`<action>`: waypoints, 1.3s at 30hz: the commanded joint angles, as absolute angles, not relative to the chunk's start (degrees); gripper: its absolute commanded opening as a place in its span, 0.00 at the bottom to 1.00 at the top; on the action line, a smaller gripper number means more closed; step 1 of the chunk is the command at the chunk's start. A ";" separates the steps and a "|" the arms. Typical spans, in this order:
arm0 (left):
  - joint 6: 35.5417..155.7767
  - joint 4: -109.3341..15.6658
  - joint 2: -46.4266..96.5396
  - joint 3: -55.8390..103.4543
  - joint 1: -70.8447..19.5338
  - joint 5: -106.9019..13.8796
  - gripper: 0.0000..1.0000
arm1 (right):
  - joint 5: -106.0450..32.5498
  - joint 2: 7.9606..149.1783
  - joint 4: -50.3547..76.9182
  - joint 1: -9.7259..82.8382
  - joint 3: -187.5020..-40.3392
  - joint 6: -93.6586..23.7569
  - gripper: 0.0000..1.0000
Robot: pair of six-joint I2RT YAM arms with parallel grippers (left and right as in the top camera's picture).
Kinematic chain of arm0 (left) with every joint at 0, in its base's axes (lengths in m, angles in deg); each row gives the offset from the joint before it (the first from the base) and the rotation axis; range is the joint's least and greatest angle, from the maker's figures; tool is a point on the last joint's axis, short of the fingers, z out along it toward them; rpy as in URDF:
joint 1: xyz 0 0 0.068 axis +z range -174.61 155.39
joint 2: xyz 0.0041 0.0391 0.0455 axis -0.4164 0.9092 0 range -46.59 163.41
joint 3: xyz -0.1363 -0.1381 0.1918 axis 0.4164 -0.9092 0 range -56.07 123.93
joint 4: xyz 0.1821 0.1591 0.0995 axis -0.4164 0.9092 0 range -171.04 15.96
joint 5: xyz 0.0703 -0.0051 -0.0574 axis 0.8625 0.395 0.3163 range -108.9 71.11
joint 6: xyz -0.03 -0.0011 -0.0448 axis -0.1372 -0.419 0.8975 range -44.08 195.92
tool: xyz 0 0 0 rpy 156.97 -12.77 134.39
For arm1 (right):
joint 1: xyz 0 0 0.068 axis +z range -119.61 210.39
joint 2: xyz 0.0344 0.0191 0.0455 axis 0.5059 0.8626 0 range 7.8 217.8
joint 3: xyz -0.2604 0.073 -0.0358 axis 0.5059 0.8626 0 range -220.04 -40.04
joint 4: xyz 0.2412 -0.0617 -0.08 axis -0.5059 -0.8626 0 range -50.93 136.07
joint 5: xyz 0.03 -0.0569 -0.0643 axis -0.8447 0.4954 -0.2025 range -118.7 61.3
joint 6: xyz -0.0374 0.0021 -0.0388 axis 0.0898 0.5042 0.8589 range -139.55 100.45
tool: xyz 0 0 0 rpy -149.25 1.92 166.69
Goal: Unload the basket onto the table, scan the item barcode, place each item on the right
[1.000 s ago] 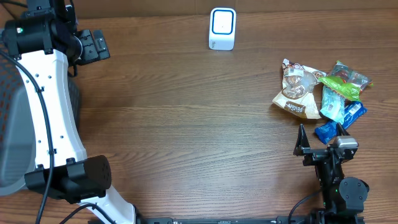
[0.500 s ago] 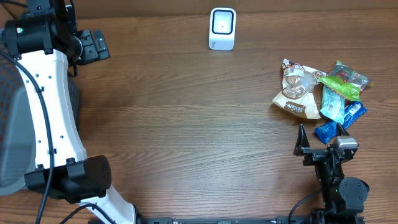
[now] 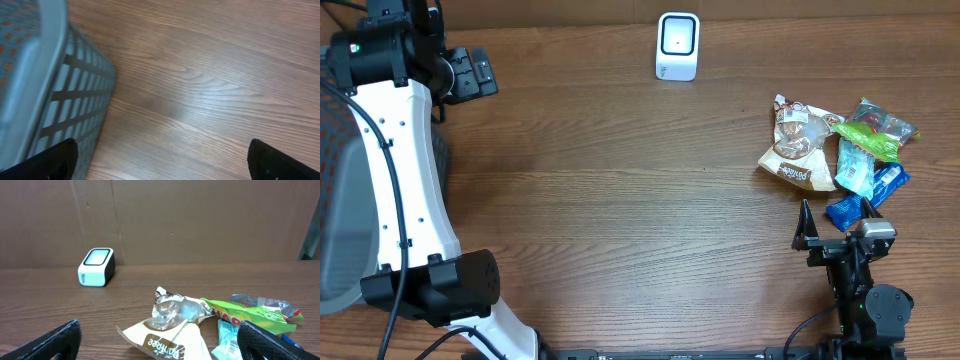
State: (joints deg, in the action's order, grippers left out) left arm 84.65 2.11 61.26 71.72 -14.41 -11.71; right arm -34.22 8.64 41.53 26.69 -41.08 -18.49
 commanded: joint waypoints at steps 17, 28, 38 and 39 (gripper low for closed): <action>81.73 -37.16 18.14 13.19 -23.90 -8.26 1.00 | -33.90 7.96 41.90 26.51 -40.49 -18.54 1.00; 65.57 -76.79 -8.59 -23.40 -23.90 -25.75 1.00 | -33.90 7.96 41.90 26.51 -40.49 -18.54 1.00; 62.27 -86.47 -25.42 -43.05 -23.87 -22.93 0.99 | -33.90 7.96 41.90 26.51 -40.49 -18.54 1.00; 60.98 -86.45 -27.15 -44.17 -23.87 -22.93 1.00 | -33.90 7.96 41.90 26.51 -40.49 -18.54 1.00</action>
